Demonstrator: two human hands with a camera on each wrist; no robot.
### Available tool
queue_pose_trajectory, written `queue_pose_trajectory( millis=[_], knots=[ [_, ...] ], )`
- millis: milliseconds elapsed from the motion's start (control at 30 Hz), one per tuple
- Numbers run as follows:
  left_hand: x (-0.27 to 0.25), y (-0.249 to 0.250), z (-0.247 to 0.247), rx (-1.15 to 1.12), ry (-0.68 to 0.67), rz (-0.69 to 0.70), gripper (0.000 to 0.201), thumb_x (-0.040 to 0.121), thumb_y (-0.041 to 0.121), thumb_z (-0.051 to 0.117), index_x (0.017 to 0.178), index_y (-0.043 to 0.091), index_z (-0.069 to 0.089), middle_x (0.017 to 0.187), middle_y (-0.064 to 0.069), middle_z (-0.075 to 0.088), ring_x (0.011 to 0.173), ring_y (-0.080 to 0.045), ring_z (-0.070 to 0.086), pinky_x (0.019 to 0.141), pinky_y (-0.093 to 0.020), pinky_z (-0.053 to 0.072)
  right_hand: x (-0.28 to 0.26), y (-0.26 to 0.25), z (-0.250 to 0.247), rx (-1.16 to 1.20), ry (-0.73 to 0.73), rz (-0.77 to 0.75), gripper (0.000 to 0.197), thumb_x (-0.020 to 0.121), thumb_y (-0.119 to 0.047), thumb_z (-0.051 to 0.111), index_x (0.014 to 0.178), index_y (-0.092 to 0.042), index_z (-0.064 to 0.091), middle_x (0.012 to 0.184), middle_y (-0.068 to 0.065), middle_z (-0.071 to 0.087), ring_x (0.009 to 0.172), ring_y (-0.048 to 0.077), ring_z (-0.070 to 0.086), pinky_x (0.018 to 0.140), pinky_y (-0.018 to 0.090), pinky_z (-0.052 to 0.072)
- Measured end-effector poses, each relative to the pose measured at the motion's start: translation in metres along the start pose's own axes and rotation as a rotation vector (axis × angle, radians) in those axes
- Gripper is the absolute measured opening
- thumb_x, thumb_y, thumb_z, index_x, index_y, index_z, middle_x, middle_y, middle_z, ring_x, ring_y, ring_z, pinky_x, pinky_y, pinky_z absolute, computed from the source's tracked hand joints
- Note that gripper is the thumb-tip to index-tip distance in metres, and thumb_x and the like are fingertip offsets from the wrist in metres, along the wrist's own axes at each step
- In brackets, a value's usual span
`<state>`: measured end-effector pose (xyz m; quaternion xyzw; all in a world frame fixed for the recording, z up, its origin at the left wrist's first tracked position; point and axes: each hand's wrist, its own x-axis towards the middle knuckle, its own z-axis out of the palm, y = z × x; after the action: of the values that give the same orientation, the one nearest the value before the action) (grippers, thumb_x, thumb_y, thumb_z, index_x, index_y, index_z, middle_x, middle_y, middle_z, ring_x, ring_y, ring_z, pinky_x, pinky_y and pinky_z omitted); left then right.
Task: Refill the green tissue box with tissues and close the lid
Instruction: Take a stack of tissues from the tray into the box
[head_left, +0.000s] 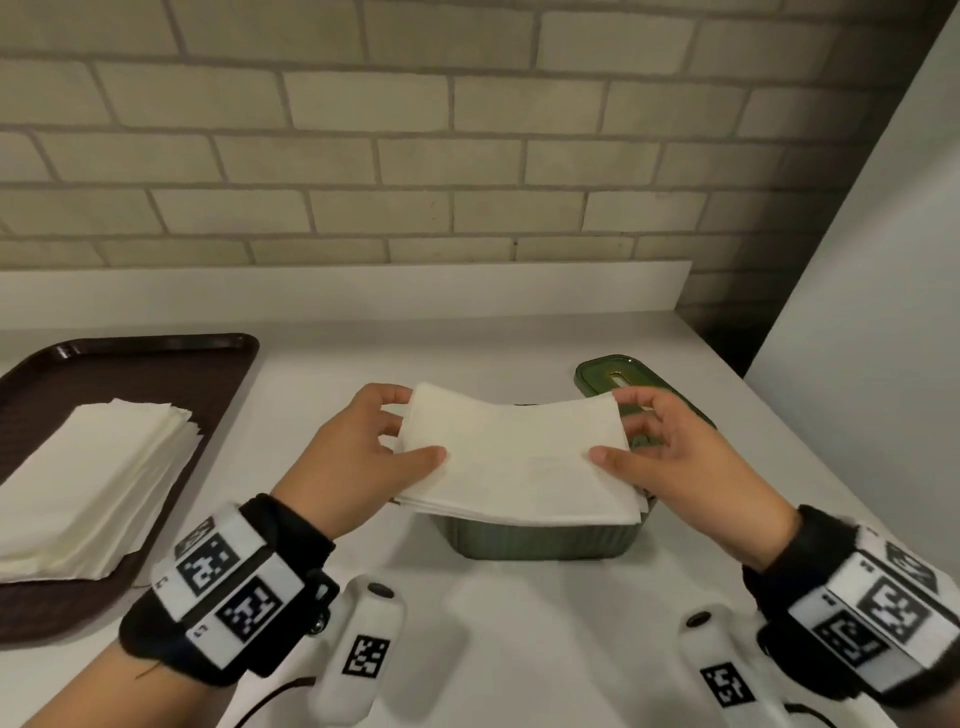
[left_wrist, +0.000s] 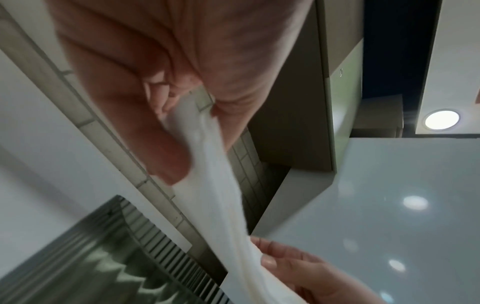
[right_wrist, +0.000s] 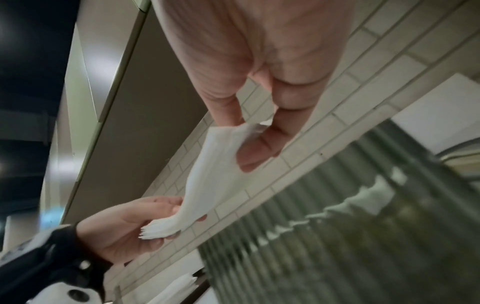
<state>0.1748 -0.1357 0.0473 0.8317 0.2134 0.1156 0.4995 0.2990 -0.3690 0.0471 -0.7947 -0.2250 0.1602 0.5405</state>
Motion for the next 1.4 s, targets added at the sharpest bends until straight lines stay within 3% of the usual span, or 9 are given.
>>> queue_pose_trajectory(
  millis=[133,233,400,600,767,933,1067,1267,1400],
  knots=[
    [0.010,0.004,0.023,0.057,0.014,0.004,0.047,0.081,0.018,0.069,0.122,0.025,0.046,0.100,0.013,0.059,0.079,-0.011,0.064,0.059,-0.018,0.045,0.012,0.010,-0.014,-0.283,0.089,-0.101,0.048,0.081,-0.019,0.071,0.119,-0.031,0.046,0.108,-0.009,0.057,0.080,0.021,0.065,0.070,0.036,0.057],
    [0.015,0.007,0.038,0.133,0.054,0.035,0.045,0.083,0.019,0.068,0.123,0.024,0.049,0.102,0.011,0.058,0.075,-0.007,0.060,0.063,-0.011,0.043,0.020,0.015,-0.021,-0.469,0.117,-0.189,0.044,0.081,-0.020,0.070,0.121,-0.025,0.051,0.109,-0.009,0.055,0.073,0.011,0.058,0.067,0.017,0.048],
    [0.017,0.010,0.052,0.336,0.084,0.101,0.036,0.085,0.019,0.065,0.120,0.024,0.058,0.103,0.014,0.054,0.068,0.005,0.051,0.063,0.006,0.035,0.030,0.018,-0.026,-0.609,0.041,-0.238,0.023,0.080,-0.020,0.072,0.101,-0.024,0.064,0.102,-0.011,0.048,0.066,0.002,0.051,0.066,0.001,0.038],
    [0.014,0.021,0.060,0.556,0.081,0.052,0.040,0.085,0.025,0.063,0.125,0.026,0.056,0.101,0.008,0.061,0.078,-0.006,0.054,0.073,-0.013,0.038,0.037,0.019,-0.027,-0.772,-0.127,-0.247,0.029,0.081,-0.026,0.071,0.109,-0.018,0.068,0.119,-0.007,0.049,0.072,-0.008,0.046,0.067,-0.002,0.032],
    [0.015,0.031,0.064,0.767,0.046,0.082,0.057,0.081,0.026,0.068,0.133,0.029,0.045,0.137,0.010,0.045,0.122,-0.008,0.046,0.094,-0.013,0.032,0.037,0.010,-0.027,-1.008,-0.290,-0.287,0.046,0.084,-0.032,0.066,0.129,-0.021,0.057,0.144,-0.006,0.034,0.129,0.010,0.035,0.097,0.014,0.029],
    [0.029,0.042,0.066,0.802,-0.188,0.029,0.069,0.070,0.027,0.079,0.131,0.035,0.047,0.129,0.013,0.051,0.106,-0.008,0.052,0.083,-0.015,0.037,0.051,0.003,-0.029,-1.012,-0.469,-0.253,0.063,0.074,-0.030,0.076,0.131,-0.022,0.052,0.129,-0.005,0.055,0.115,0.013,0.053,0.093,0.023,0.045],
    [0.042,0.036,0.071,0.957,-0.334,0.002,0.066,0.079,0.014,0.068,0.137,0.033,0.041,0.140,0.007,0.042,0.121,-0.014,0.047,0.096,-0.020,0.037,0.060,0.005,-0.022,-1.211,-0.576,-0.280,0.029,0.075,-0.026,0.073,0.089,-0.019,0.048,0.089,-0.001,0.053,0.083,0.020,0.051,0.061,0.026,0.043],
    [0.047,0.028,0.074,1.070,-0.405,0.098,0.060,0.088,0.011,0.055,0.141,0.030,0.036,0.145,0.008,0.039,0.132,-0.015,0.039,0.108,-0.025,0.033,0.067,0.018,-0.011,-1.295,-0.617,-0.265,0.047,0.077,-0.007,0.067,0.121,-0.019,0.055,0.111,0.005,0.062,0.100,0.025,0.062,0.081,0.037,0.055],
    [0.039,0.030,0.061,0.855,-0.347,0.142,0.050,0.086,0.019,0.063,0.133,0.030,0.048,0.128,0.007,0.054,0.116,-0.009,0.050,0.085,-0.012,0.032,0.065,0.022,-0.013,-1.259,-0.581,-0.294,0.057,0.076,0.004,0.057,0.126,-0.024,0.051,0.115,0.003,0.062,0.105,0.025,0.060,0.085,0.039,0.053]
  ],
)
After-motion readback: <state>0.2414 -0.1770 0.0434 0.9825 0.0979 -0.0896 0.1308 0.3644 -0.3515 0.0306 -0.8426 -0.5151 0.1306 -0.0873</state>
